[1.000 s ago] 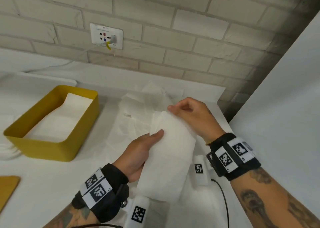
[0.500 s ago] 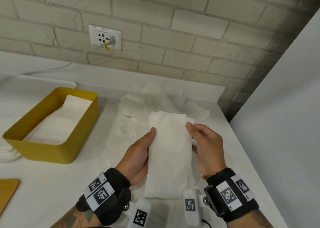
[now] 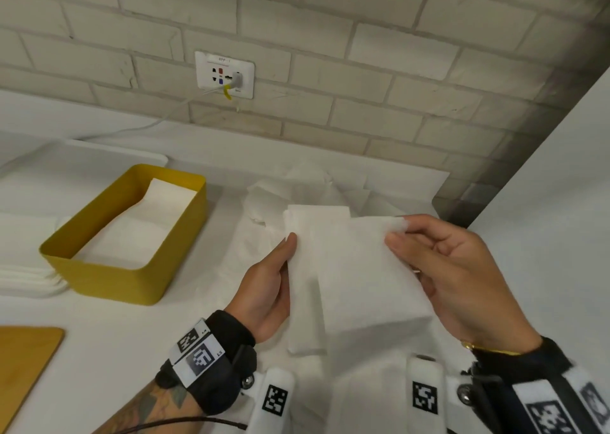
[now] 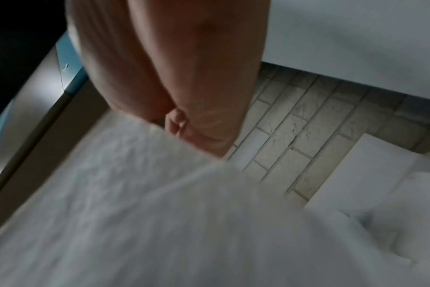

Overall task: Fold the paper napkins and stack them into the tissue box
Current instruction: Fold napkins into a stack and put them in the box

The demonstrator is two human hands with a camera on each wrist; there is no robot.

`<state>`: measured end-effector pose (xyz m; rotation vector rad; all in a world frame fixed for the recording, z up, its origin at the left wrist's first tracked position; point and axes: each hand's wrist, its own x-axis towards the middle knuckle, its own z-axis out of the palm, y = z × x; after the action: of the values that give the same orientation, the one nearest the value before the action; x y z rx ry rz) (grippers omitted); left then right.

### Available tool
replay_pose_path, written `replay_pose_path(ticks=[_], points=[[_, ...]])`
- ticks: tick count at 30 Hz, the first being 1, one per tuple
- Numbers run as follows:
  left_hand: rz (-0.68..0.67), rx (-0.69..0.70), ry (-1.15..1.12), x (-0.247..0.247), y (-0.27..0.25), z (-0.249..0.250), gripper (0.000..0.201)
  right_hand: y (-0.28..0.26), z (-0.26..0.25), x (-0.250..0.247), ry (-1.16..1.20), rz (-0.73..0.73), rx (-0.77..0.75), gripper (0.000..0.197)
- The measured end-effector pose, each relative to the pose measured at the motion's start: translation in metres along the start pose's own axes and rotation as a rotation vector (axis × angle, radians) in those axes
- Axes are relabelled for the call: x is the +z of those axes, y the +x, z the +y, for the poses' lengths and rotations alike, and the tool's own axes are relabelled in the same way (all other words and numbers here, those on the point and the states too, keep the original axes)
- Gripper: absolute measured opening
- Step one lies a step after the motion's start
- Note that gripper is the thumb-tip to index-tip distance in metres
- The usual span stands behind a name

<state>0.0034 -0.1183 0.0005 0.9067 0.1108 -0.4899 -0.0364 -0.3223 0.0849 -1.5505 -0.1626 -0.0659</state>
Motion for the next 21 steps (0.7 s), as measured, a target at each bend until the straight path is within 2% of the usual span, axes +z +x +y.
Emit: replay_pose_path(ticks=[5, 9, 21], points=[[-0.083, 0.014, 0.016, 0.006, -0.004, -0.002, 0.049, 0.032, 0.023, 0.012, -0.110, 0.116, 0.102, 0.009], [-0.091, 0.015, -0.004, 0.003, -0.006, -0.005, 0.054, 0.043, 0.043, 0.015, -0.121, 0.195, 0.156, 0.012], [-0.073, 0.027, 0.059, 0.005, -0.003, 0.002, 0.054, 0.056, 0.053, 0.011, -0.283, 0.183, 0.170, 0.007]])
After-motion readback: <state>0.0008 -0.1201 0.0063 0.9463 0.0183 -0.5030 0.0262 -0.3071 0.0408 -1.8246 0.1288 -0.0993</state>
